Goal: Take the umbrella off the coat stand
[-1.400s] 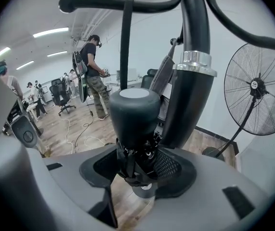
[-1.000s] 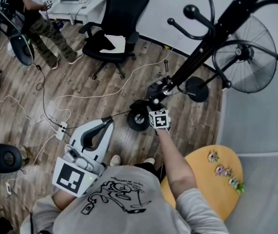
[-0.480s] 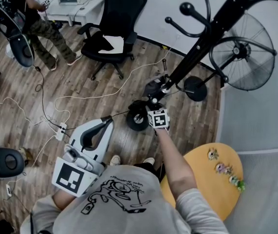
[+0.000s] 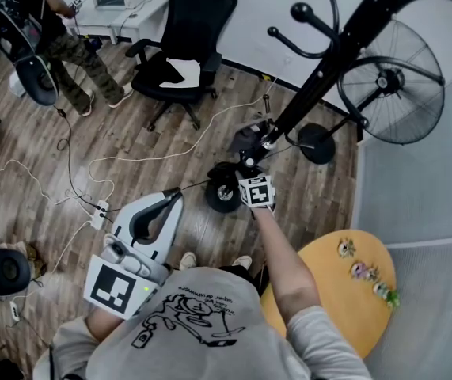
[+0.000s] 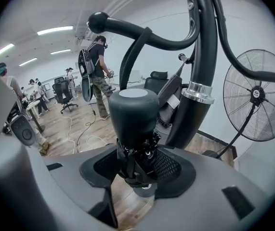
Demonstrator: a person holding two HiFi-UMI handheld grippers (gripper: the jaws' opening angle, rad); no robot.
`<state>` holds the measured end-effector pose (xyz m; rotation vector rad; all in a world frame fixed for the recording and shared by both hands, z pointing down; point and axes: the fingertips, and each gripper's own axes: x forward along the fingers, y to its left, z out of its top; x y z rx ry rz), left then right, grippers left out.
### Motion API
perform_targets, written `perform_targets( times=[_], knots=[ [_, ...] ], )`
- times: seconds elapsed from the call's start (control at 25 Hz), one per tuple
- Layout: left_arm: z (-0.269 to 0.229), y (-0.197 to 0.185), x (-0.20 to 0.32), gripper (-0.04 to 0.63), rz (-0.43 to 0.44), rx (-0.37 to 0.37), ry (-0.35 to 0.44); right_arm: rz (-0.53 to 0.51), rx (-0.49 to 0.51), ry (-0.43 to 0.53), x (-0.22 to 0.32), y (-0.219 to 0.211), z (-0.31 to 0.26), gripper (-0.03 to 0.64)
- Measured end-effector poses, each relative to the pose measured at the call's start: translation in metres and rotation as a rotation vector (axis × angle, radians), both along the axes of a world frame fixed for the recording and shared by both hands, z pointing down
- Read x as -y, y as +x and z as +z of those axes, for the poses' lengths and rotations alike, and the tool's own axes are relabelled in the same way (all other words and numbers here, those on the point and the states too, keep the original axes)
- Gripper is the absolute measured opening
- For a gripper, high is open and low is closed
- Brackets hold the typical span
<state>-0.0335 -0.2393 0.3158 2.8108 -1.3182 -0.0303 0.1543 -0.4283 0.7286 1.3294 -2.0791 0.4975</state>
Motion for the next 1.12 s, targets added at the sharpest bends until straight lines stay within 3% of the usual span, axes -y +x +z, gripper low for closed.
perform_targets(
  times=[1.12],
  knots=[
    [-0.004, -0.014, -0.021, 0.006, 0.031, -0.006, 0.013, -0.022, 0.008, 0.028, -0.018, -0.023, -0.031, 0.210]
  ],
)
